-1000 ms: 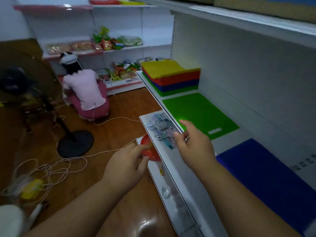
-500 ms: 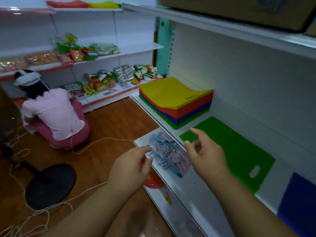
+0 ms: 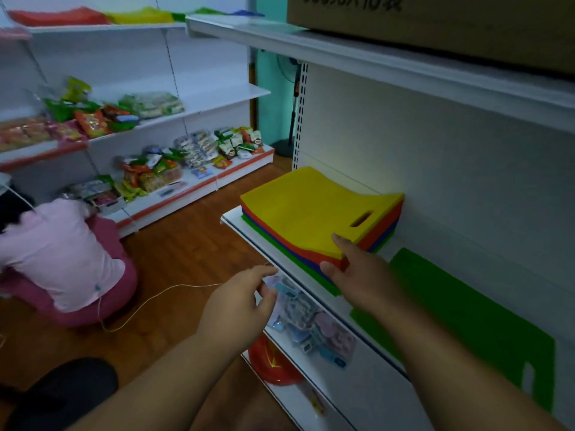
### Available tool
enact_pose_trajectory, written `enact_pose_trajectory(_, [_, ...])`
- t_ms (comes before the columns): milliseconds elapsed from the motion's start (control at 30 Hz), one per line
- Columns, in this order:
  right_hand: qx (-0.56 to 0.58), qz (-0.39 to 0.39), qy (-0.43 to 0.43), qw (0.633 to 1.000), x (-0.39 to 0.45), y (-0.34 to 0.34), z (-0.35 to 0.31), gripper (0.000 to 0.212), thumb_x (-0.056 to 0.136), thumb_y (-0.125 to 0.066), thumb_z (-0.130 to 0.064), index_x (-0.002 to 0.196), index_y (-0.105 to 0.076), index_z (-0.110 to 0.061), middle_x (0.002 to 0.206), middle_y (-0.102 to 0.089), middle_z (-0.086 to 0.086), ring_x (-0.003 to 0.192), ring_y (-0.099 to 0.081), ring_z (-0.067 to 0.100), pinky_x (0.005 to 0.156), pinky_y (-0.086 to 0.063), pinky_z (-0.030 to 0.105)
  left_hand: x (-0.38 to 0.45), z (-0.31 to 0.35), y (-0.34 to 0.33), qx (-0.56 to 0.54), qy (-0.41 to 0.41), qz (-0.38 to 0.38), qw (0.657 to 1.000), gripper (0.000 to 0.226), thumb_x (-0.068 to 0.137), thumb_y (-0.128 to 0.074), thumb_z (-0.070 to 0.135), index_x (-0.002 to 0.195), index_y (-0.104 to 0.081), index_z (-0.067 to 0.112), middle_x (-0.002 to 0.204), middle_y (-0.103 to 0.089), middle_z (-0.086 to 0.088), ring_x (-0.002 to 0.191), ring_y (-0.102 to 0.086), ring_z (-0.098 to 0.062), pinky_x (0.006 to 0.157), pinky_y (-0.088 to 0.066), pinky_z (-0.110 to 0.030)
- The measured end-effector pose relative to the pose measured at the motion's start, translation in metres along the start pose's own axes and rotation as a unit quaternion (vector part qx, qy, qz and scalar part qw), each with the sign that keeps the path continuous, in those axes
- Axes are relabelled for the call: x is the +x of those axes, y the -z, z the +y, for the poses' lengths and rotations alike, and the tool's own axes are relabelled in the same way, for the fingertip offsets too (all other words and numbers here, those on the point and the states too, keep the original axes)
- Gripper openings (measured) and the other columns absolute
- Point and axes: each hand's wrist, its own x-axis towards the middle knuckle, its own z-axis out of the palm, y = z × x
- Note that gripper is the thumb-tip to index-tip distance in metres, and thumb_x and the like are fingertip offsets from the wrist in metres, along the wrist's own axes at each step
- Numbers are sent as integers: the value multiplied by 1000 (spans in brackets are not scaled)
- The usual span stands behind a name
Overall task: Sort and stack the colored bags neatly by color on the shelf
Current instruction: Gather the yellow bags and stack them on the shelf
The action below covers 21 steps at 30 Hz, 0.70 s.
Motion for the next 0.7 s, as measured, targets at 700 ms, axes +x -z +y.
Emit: enact_pose_trajectory(700, [66, 378, -240, 892, -90, -67, -43, 27, 95, -61, -18, 120, -69, -23, 118, -69, -2, 102, -63, 15, 85, -48, 26, 129, -88, 17, -302, 44, -192, 933, 16, 94, -65, 18, 105, -67, 29, 115, -63, 1, 86, -57, -17, 71, -50, -36])
